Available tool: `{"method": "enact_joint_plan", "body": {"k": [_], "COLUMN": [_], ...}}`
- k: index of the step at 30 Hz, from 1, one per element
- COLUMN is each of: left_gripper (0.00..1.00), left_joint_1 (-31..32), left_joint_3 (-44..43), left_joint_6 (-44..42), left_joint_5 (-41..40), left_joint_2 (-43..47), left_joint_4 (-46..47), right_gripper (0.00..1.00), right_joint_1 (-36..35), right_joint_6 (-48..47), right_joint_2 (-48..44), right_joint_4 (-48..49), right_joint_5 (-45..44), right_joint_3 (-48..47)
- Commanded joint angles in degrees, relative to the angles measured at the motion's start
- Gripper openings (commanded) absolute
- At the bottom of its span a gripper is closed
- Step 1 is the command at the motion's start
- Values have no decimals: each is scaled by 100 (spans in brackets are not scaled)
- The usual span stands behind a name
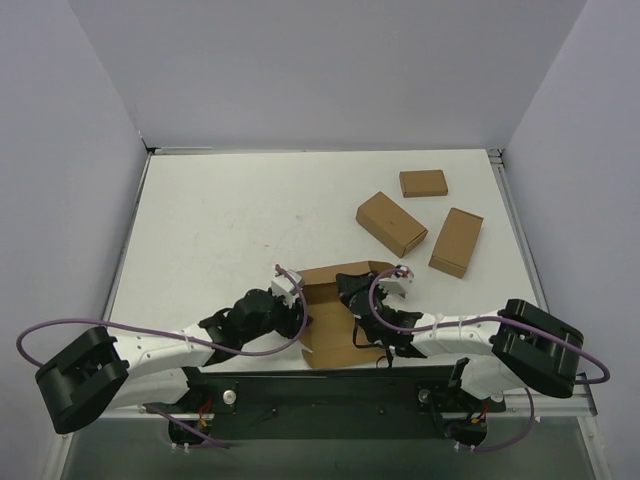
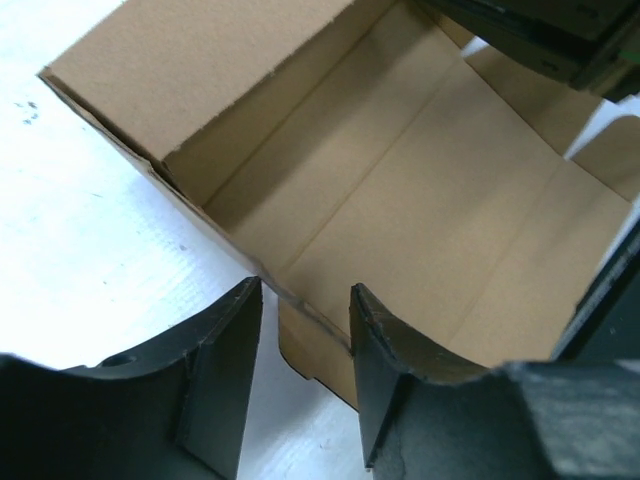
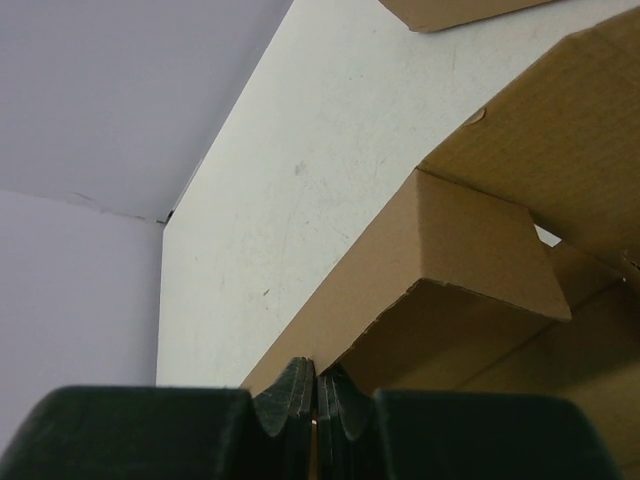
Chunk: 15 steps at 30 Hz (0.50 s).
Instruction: Fold the paper box
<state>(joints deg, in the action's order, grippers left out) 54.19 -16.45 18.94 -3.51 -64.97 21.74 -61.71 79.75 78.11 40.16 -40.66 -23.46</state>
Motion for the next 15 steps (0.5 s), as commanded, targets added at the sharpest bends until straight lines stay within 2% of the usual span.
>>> {"method": "enact_joint_plan", "body": {"k": [1, 2, 3, 7, 15], "left_gripper": [55, 57, 63, 70, 73], "left_joint_1": [-32, -23, -40, -119, -427], "left_joint_3": [115, 115, 142, 168, 203], "left_joint_6": [66, 75, 84, 75, 31], "left_joint_5": [667, 754, 799, 974, 870], "left_joint_2": [283, 370, 414, 625, 1416], "left_joint_4": [296, 296, 279, 208, -345], "right_gripper": [0, 0, 0, 0, 0], "right_joint_1": [-104, -113, -113, -113, -113], "right_joint_6": [-618, -635, -662, -820, -908], "right_joint_2": [-58, -50, -59, -94, -252], "right_joint_4": [500, 606, 868, 1213, 1310], "right_joint_5": [155, 164, 173, 208, 199], "right_joint_3": [368, 438, 587, 781, 975]}}
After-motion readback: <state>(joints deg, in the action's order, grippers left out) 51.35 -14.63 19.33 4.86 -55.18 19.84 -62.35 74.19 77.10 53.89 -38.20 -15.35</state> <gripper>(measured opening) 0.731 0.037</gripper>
